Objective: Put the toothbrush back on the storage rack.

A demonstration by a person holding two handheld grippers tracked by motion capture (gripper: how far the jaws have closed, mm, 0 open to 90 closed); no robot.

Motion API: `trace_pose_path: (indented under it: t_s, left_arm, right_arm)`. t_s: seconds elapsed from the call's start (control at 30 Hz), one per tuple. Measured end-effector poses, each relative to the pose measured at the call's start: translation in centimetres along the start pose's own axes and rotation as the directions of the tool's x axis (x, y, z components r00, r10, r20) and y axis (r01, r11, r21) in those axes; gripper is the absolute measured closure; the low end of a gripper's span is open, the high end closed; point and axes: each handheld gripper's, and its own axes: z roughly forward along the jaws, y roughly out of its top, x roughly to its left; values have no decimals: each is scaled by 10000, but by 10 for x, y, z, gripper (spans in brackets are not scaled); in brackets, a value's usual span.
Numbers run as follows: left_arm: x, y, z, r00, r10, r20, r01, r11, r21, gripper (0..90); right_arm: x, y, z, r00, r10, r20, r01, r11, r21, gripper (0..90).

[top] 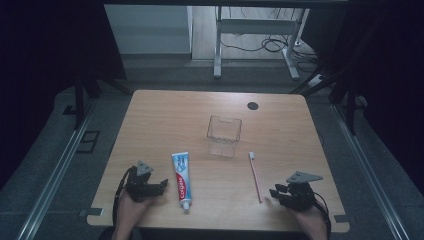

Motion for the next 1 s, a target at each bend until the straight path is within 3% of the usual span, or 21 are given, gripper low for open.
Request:
trace_pose_path:
  t_s: [0.27, 0.53, 0.93, 1.0]
  left_arm:
    - [0, 0, 0, 10000, -8, -10, 8, 10000, -2, 147]
    - [0, 0, 0, 10000, -7, -13, 7, 10000, 0, 147]
    - [0, 0, 0, 10000, -6, -7, 6, 10000, -1, 147]
    - [0, 0, 0, 10000, -6, -21, 6, 10000, -3, 147]
  right_arm:
    - [5, 8, 5, 9991, -119, -409, 130, 9996, 252, 766]
    - [17, 20, 14, 9958, -588, -695, 621, 9969, 477, 840]
    - [32, 31, 32, 9876, -1037, -1180, 1104, 9926, 510, 850]
    - [34, 32, 35, 9884, -1062, -1087, 1138, 9913, 664, 851]
